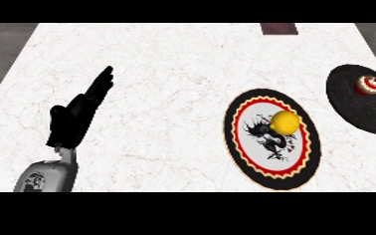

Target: Pick the cupcake from the plate and place it in the pan

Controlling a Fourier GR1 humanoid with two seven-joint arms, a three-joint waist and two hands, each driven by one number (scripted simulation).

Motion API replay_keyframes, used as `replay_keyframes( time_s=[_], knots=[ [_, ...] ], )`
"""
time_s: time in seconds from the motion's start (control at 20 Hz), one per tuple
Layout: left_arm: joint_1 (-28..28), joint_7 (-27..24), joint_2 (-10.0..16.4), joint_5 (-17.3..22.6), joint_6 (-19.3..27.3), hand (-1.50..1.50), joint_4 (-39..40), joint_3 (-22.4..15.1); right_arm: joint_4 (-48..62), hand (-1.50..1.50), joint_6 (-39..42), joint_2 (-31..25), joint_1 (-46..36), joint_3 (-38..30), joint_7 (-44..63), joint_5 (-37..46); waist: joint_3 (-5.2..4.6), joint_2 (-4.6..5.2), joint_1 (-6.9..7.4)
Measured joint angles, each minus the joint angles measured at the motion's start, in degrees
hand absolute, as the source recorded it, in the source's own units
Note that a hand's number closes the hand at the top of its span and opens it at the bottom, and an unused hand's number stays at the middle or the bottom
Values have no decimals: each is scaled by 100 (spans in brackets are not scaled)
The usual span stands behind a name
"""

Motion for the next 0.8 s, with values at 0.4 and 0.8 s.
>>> replay_keyframes(
  time_s=[0.4, 0.8],
  knots=[
    [75, 12, 22, 35, -141, 0, -129, 133, -579, -150, 203, 653, 704, 304, -553, -525, -12, -24, -35],
    [218, 88, -78, -73, -152, 0, -303, 109, -1685, -150, 103, 1355, 1549, 685, -715, -934, -62, -42, -44]
  ],
)
